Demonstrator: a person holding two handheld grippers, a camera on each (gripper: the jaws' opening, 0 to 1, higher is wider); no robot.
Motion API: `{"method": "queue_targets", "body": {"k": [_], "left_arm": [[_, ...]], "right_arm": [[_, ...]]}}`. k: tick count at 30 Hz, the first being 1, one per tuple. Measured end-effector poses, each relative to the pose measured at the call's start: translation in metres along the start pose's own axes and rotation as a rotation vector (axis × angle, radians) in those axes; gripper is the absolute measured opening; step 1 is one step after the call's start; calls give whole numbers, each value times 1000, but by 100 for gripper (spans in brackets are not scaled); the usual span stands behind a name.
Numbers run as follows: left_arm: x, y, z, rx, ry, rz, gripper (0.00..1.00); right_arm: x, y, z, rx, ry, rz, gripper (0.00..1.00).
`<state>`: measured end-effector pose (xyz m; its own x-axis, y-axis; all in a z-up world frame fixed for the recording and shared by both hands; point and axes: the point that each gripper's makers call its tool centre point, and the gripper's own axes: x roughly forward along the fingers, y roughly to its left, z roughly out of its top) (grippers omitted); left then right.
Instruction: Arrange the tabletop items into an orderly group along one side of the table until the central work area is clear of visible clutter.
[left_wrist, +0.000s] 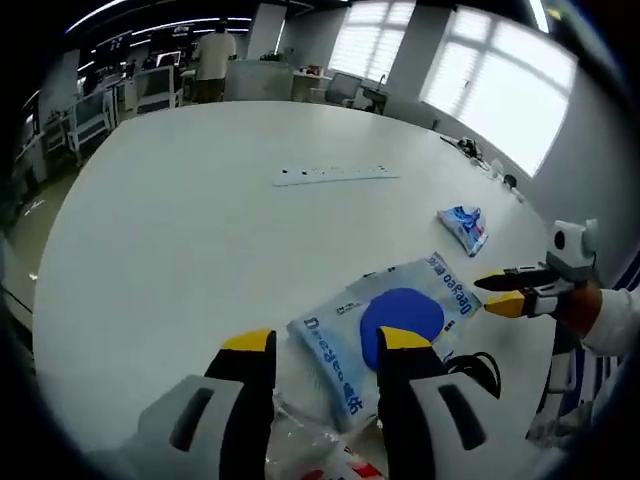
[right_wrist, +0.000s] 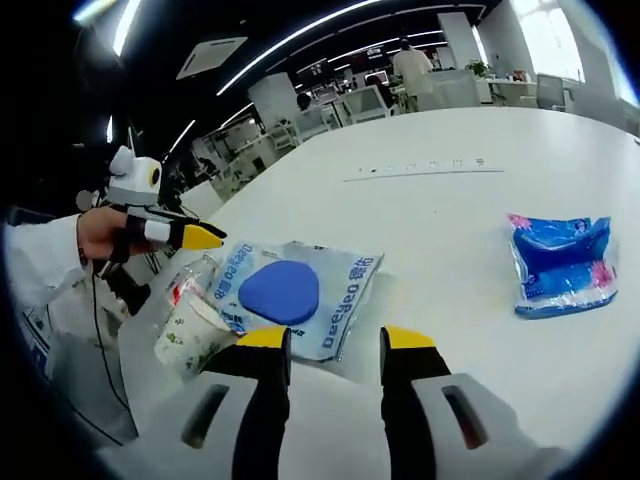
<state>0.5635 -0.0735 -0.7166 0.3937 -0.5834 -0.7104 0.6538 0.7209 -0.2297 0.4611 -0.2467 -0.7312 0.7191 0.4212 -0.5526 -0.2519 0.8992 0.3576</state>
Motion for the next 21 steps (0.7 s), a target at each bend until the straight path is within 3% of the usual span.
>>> {"method": "queue_targets", "body": {"k": [11,21], "left_arm": [[17,2,-14,66,96,27,29],[24,5,-19,77,136,39,22]], "right_arm": [[8,0,-11,21,23,13,28],[14,3,-18,27,44,40,9]]}}
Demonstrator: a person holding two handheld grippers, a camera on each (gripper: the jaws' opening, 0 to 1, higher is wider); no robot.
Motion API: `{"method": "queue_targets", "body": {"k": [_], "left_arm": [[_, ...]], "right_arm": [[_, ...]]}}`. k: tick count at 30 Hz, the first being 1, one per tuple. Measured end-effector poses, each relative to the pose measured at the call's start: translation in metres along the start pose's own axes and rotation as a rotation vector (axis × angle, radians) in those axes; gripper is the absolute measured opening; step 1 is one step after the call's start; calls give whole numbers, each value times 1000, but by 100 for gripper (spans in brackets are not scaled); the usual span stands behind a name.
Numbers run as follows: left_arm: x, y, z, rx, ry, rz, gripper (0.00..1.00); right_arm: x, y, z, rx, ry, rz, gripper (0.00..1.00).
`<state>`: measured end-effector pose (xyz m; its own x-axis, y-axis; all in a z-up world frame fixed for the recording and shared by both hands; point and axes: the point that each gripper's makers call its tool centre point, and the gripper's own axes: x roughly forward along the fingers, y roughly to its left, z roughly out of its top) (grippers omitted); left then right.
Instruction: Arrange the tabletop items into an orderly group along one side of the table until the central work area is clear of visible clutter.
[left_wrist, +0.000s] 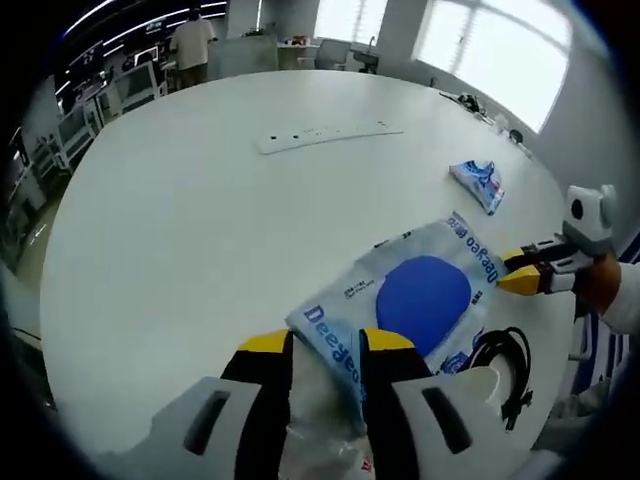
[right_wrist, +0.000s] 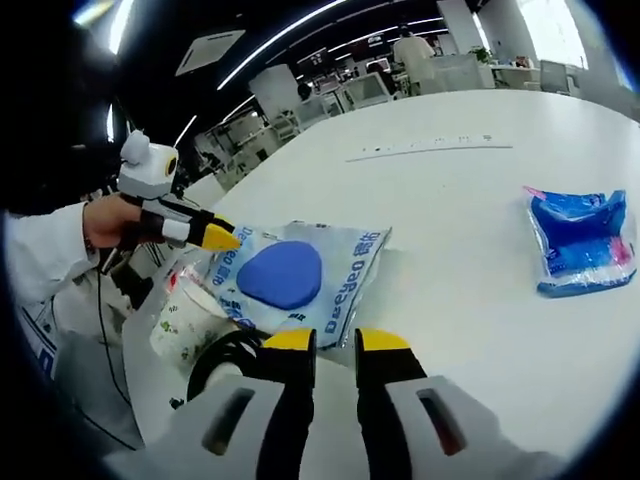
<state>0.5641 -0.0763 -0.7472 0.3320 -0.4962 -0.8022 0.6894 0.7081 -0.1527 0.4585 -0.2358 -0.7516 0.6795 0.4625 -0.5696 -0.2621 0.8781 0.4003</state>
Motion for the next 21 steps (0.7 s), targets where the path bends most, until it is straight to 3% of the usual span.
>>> {"method": "queue_targets", "body": {"k": [16,21], "left_arm": [[7,-3,-6,55,39,-10,4],[7,-5,-2,25,23,-22,0]], "right_arm": [[2,0,1,4,-1,2,1],[0,-1,4,4,-9,0,0]]}}
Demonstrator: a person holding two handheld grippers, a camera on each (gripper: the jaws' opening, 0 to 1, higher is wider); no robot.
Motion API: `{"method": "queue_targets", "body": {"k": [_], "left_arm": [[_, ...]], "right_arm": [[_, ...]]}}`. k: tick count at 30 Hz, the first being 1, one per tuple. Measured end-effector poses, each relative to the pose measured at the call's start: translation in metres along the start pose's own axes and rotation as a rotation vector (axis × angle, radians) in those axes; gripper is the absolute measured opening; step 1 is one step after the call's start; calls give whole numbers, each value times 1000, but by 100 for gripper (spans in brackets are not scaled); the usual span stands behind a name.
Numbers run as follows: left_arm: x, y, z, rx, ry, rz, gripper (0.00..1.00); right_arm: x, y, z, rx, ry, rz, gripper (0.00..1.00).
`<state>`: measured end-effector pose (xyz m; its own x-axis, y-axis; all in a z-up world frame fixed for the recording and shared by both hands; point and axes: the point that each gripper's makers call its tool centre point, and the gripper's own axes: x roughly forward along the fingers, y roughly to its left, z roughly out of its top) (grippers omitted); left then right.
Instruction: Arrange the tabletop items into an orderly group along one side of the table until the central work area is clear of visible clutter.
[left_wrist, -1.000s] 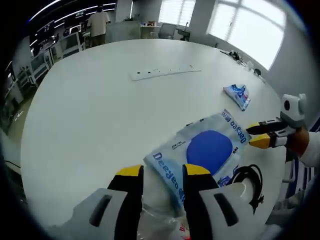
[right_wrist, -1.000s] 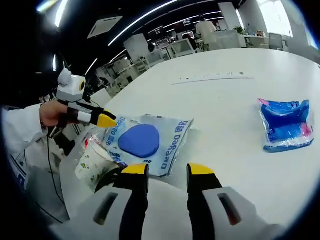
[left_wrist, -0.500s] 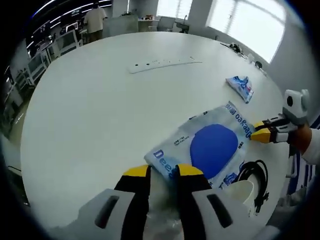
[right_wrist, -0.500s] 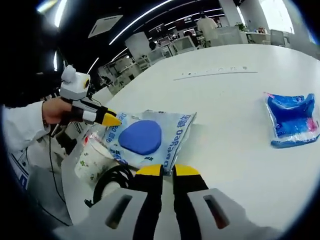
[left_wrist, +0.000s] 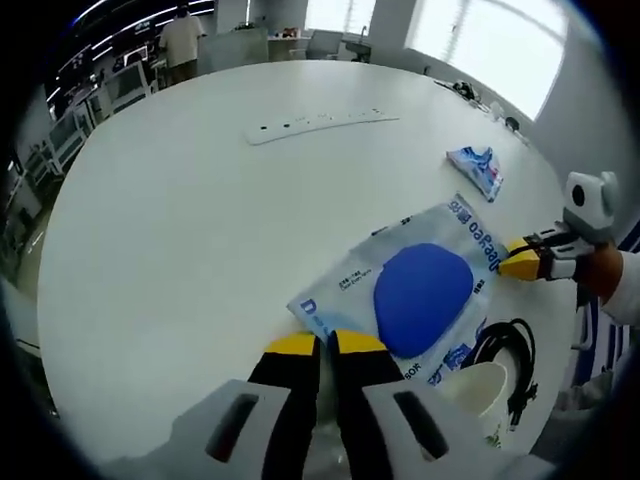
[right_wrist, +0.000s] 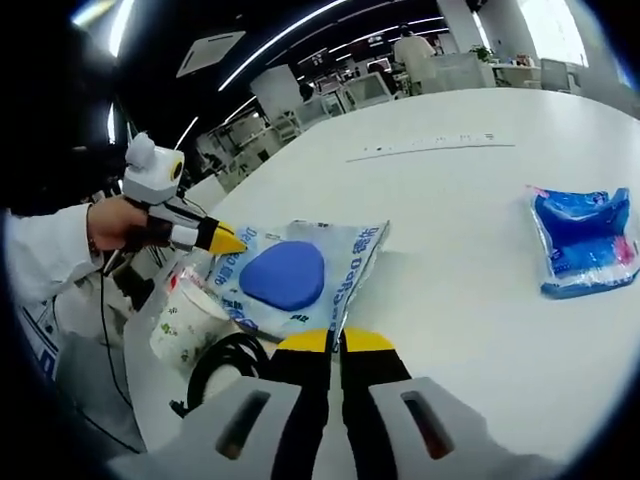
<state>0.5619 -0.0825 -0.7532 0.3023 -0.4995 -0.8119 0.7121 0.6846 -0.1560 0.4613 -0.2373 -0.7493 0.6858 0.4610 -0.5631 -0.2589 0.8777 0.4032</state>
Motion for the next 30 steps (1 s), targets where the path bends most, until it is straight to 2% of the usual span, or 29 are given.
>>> {"method": "queue_targets", "body": {"k": [12,19,30], "left_arm": [[-7,-6,15,-37,-45,-11,0],[-14,-10,33,-36,-86,-12,0],[-17,-18,57,-36,-127,-20,0]], "right_arm": [[-10,-6,21,-1,-52,-19,0],[-16,-7,30,-3,-76,-29,0],[-29,-13,56,-16,-126,-58,0]]}}
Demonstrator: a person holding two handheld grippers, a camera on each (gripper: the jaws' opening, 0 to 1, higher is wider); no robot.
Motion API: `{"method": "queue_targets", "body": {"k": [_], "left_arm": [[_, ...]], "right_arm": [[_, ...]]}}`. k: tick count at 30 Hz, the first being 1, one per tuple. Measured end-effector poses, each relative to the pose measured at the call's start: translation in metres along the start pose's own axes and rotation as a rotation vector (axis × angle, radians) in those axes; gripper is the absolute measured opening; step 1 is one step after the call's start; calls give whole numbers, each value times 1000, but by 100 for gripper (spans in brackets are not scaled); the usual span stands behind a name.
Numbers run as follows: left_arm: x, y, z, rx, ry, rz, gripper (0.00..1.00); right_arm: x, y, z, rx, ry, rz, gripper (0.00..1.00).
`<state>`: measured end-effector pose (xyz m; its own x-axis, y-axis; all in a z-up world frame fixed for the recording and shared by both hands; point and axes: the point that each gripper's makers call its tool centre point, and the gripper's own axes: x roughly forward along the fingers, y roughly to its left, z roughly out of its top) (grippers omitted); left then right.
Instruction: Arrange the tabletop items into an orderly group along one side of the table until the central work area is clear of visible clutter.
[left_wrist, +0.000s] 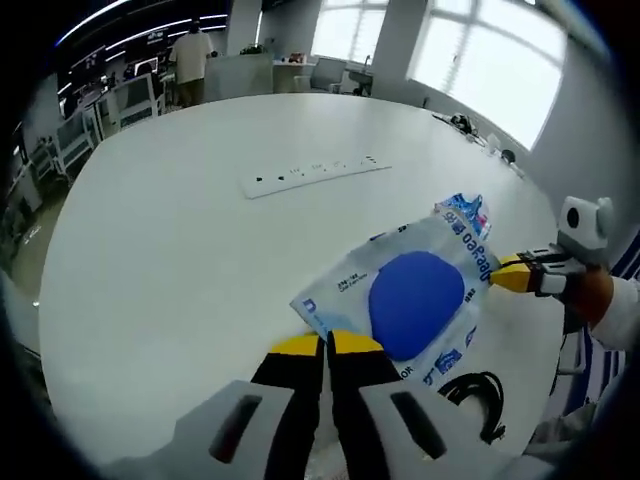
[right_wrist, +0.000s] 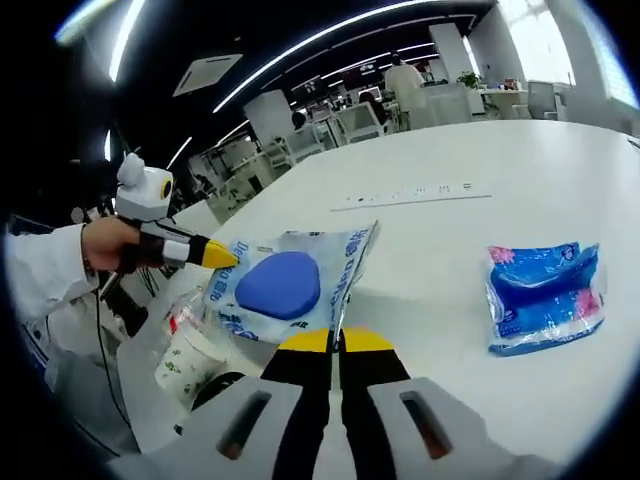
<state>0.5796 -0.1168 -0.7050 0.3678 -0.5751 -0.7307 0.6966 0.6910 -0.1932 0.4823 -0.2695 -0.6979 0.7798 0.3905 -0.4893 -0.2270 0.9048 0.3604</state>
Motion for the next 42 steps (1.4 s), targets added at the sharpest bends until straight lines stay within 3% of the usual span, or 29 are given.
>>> {"method": "queue_targets", "body": {"k": [15,27,42], "left_arm": [[27,-19,22,-6,-22,-24,0],[52,-33,26,-22,-14,-44,0],[76,-34,22,-42,7,-49,0]], "right_arm": [[-9,-36,15,10,-42,-74,0],[-8,-67,2,38,-19,-145,0],[1,-84,-11,61,23,-205,0]]}}
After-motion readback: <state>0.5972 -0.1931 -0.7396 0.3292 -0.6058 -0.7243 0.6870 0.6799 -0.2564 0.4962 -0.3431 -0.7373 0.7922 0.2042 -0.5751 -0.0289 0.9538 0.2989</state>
